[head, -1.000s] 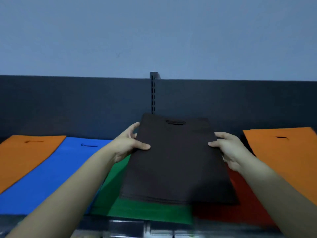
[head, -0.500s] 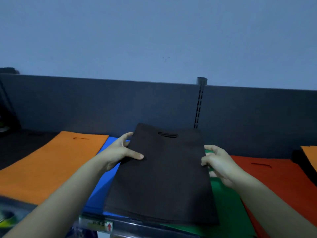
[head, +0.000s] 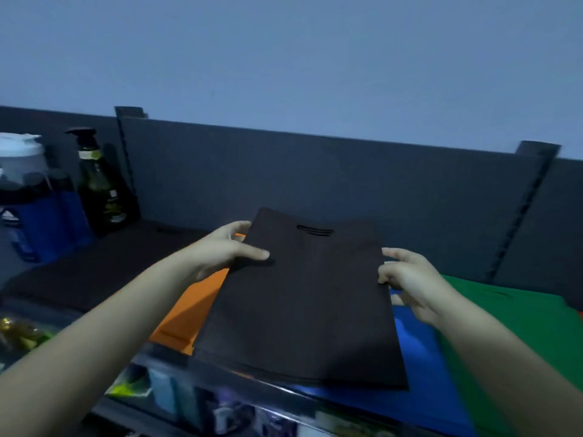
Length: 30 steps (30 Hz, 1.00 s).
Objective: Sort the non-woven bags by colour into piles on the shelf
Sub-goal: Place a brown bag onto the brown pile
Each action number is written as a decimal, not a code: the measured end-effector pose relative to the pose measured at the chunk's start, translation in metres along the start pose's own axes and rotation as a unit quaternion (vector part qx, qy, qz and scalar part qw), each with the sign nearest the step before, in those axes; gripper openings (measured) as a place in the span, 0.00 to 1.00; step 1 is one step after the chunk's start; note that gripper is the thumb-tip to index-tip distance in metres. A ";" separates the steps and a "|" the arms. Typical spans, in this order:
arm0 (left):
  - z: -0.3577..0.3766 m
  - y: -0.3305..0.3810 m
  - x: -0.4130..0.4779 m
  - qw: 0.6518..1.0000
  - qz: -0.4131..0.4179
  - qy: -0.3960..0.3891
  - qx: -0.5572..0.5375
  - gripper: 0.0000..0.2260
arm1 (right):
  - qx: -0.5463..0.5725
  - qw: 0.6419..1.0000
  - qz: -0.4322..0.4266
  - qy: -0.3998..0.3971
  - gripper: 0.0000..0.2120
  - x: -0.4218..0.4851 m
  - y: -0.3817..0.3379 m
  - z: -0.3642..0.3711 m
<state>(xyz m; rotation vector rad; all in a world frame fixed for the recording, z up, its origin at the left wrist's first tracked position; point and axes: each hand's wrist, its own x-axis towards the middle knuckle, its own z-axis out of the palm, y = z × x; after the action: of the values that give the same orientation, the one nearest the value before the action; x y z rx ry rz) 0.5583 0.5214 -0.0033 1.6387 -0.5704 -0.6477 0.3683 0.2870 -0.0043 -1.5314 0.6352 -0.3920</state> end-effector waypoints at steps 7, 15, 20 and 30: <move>-0.178 0.002 0.018 0.995 -0.017 0.027 0.098 0.39 | 0.034 0.999 -0.004 -0.033 0.21 0.005 -0.028 0.177; -0.296 -0.019 0.035 0.989 -0.041 0.074 0.118 0.39 | 0.060 0.998 0.026 -0.004 0.22 0.029 -0.031 0.303; -0.324 -0.044 0.048 0.977 -0.026 0.104 0.184 0.38 | 0.000 0.999 0.047 0.007 0.24 0.036 -0.014 0.351; -0.342 -0.072 0.058 0.942 0.000 0.100 0.322 0.40 | -0.307 0.951 0.005 0.042 0.19 0.057 0.000 0.400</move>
<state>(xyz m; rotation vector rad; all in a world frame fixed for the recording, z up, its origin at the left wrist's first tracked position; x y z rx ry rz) 0.8372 0.7366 -0.0389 2.2840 -0.6725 -0.2916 0.6544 0.5698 -0.0407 -2.1096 0.8849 -0.2602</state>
